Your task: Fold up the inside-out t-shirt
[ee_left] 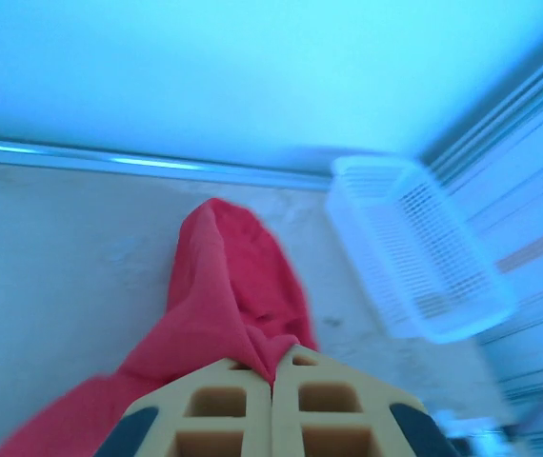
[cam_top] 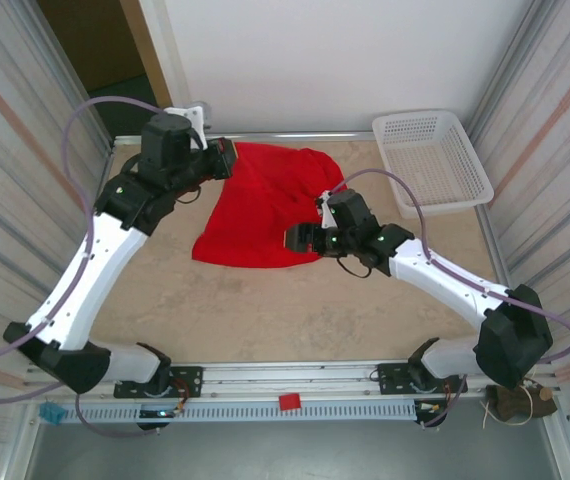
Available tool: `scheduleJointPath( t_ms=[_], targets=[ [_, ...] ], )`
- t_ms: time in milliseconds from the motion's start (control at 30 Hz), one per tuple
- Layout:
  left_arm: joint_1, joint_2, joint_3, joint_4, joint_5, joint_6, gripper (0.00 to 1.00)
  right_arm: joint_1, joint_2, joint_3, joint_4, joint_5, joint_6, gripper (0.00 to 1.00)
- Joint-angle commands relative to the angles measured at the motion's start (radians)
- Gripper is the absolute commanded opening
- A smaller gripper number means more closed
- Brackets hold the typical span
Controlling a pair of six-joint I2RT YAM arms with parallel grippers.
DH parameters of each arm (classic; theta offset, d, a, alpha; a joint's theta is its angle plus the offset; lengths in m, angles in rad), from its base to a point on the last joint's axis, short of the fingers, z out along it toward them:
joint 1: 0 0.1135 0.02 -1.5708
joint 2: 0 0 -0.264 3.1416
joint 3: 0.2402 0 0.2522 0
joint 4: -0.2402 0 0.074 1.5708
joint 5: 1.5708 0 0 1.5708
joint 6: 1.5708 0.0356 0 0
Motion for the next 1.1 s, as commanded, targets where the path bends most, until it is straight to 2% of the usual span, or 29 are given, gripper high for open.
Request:
scheduleJointPath(
  t_ms=[0, 200, 333, 467, 567, 667, 767, 933, 1000, 1033, 1067],
  targets=[
    [-0.039, 0.016, 0.035, -0.012, 0.007, -0.148, 0.00, 0.034, -0.034, 0.046, 0.063, 0.072, 0.037, 0.78],
    [-0.142, 0.012, 0.109, 0.030, -0.131, -0.204, 0.00, 0.124, -0.049, 0.052, 0.122, 0.153, 0.053, 0.78],
    [-0.193, 0.022, 0.150, 0.045, -0.195, -0.207, 0.00, 0.141, -0.031, 0.057, 0.052, 0.286, 0.055, 0.81],
    [-0.198, 0.008, 0.152, 0.042, -0.233, -0.201, 0.00, 0.053, 0.017, -0.002, 0.004, 0.373, 0.097, 0.81],
    [-0.199, -0.017, 0.123, 0.018, -0.268, -0.197, 0.00, -0.067, 0.096, -0.034, -0.007, 0.351, 0.134, 0.80],
    [-0.199, -0.062, 0.044, 0.020, -0.295, -0.203, 0.00, -0.145, 0.179, -0.028, -0.028, 0.331, 0.139, 0.80],
    [-0.196, -0.100, -0.034, 0.016, -0.312, -0.197, 0.00, -0.169, 0.248, -0.003, -0.074, 0.347, 0.134, 0.80],
    [-0.196, -0.160, -0.177, 0.048, -0.318, -0.198, 0.00, -0.175, 0.357, -0.001, -0.050, 0.309, 0.159, 0.78],
    [-0.196, -0.174, -0.214, 0.056, -0.317, -0.198, 0.00, -0.175, 0.398, 0.000, -0.012, 0.272, 0.162, 0.70],
    [-0.196, -0.179, -0.227, 0.055, -0.320, -0.200, 0.00, -0.176, 0.412, 0.005, 0.002, 0.254, 0.159, 0.58],
    [-0.195, -0.184, -0.240, 0.054, -0.325, -0.199, 0.00, -0.180, 0.427, 0.015, 0.011, 0.234, 0.151, 0.36]
  ],
)
